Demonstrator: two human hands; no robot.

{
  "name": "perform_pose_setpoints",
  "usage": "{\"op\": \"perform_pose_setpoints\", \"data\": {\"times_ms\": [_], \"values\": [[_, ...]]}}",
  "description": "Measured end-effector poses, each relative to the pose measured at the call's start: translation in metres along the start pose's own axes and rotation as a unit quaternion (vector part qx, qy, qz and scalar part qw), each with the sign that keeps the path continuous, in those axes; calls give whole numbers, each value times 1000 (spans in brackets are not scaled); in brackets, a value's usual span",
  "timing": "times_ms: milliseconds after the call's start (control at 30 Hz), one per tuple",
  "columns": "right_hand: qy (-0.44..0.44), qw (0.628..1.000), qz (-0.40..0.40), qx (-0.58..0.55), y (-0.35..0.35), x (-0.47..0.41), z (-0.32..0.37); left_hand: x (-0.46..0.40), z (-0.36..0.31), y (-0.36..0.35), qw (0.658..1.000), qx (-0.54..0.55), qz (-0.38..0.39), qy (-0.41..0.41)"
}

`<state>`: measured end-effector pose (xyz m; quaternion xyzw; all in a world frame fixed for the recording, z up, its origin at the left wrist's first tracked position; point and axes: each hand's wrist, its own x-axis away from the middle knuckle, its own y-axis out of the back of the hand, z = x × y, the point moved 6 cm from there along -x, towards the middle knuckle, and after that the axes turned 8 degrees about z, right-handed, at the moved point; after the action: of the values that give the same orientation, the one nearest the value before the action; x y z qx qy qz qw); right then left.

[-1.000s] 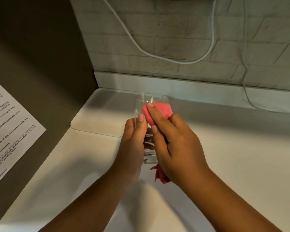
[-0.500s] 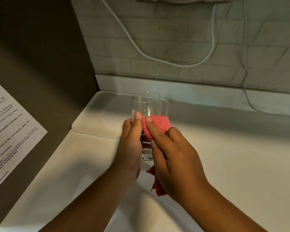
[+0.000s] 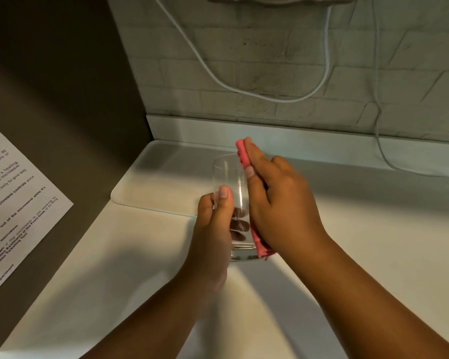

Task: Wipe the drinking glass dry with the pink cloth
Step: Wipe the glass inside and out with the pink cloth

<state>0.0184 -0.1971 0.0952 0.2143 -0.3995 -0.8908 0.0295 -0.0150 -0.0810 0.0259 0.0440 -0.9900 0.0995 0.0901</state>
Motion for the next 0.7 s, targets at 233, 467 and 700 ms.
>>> {"op": "perform_pose_setpoints", "data": {"times_ms": [233, 467, 700], "values": [[41, 999, 30, -8, -21, 39, 9, -18, -14, 16, 1000, 8, -25, -18], [48, 996, 47, 50, -17, 32, 19, -14, -4, 5, 1000, 4, 0, 22], [33, 999, -9, -23, -11, 11, 11, -11, -9, 6, 1000, -22, -3, -20]]}}
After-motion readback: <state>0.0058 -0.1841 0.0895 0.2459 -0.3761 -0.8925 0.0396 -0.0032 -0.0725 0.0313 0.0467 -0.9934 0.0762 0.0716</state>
